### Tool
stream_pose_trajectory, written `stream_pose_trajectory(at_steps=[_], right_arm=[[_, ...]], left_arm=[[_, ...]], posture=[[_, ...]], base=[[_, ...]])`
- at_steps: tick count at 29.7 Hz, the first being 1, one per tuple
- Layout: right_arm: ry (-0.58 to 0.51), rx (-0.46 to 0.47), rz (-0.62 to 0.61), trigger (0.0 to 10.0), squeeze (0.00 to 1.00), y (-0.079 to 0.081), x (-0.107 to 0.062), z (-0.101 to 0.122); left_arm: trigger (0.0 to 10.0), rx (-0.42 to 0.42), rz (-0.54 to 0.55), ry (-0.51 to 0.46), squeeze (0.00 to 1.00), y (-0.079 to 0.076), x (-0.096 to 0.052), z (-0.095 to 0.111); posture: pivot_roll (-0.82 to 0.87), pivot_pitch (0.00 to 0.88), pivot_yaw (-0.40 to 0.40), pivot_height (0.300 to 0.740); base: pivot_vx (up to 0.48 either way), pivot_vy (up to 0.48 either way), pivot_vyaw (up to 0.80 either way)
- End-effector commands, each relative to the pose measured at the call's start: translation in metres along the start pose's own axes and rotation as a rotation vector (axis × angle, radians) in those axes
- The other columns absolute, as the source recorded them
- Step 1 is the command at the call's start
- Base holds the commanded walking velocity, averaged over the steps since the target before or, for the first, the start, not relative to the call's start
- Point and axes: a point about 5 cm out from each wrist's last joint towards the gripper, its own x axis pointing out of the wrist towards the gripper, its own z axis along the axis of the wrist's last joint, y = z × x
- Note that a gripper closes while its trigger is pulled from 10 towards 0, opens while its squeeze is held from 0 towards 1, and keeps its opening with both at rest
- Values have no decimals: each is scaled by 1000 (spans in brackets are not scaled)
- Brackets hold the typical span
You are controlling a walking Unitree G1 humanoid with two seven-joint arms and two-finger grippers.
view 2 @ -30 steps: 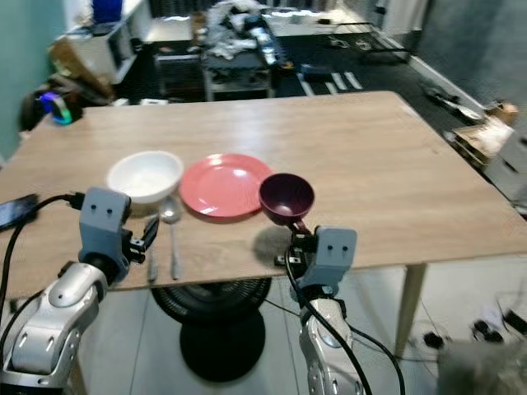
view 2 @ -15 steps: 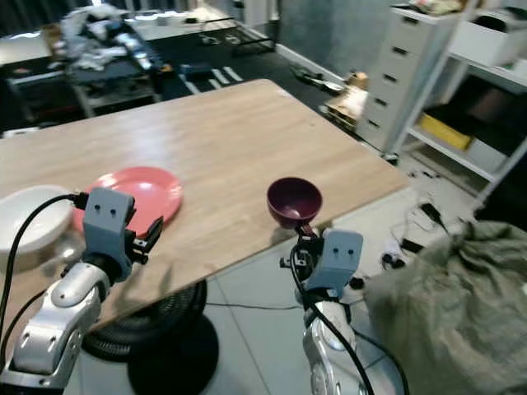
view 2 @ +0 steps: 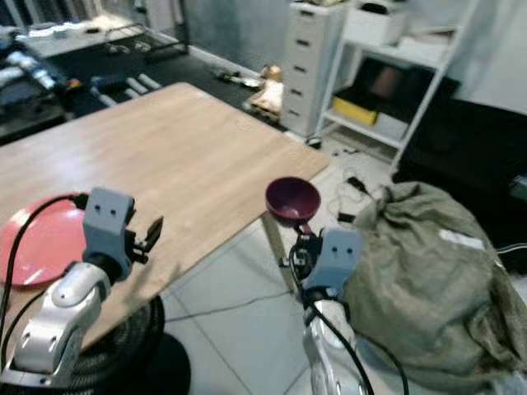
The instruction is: Setting the table
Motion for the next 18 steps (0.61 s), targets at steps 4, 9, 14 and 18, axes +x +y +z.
stream_pose_trajectory(at_steps=[4,9,14,18], right_arm=[[13,8,13,10000,0,5,-1,-3],[13,8,13,10000,0,5,-1,-4],[14,7,14,10000,0,5,-1,-4],[15,7,14,10000,0,5,-1,-4]], left_arm=[[10000,11,9,29,0,3,-2,-7],[10000,12,8,29,0,3,-2,-6],[10000,12,8,28,0,3,-2,-6],[10000,12,7,28,0,3,-2,-7]], posture=[[-30,0,125,740],[-30,0,125,740],[-30,0,126,740],[-31,0,125,740]], base=[[0,0,-800],[0,0,-800],[0,0,-800],[0,0,-800]])
